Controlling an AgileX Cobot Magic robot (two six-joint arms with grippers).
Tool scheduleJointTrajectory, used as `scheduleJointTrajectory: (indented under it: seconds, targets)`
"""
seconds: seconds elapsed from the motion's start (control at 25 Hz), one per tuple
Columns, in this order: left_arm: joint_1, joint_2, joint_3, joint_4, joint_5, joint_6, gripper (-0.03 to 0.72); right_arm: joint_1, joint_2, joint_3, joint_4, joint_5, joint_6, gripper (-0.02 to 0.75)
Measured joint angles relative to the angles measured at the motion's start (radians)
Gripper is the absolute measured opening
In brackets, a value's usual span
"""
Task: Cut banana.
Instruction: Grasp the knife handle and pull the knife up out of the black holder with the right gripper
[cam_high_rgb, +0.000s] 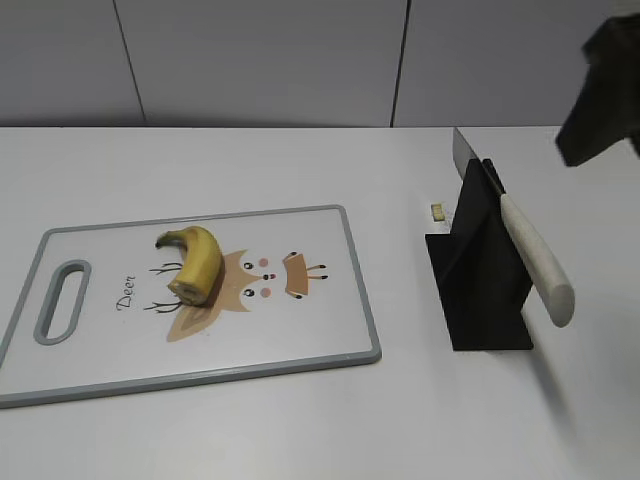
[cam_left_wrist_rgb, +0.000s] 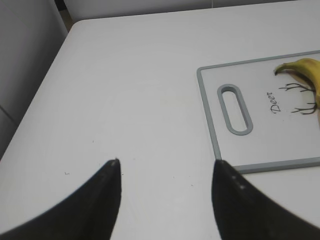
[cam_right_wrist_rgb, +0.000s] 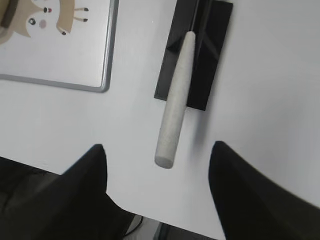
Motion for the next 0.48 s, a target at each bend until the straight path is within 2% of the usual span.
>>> scheduleJointTrajectory:
  seconds: [0.16, 0.48]
  targets:
    - [0.0, 0.0, 0.0, 0.0, 0.0, 0.0, 0.553, 0.064, 0.115, -0.023, -0.019, 0.0, 0.058, 0.494]
    - [0.0, 0.0, 0.0, 0.0, 0.0, 0.0, 0.553, 0.067, 0.22, -0.025, -0.045, -0.001, 0.095, 0.491]
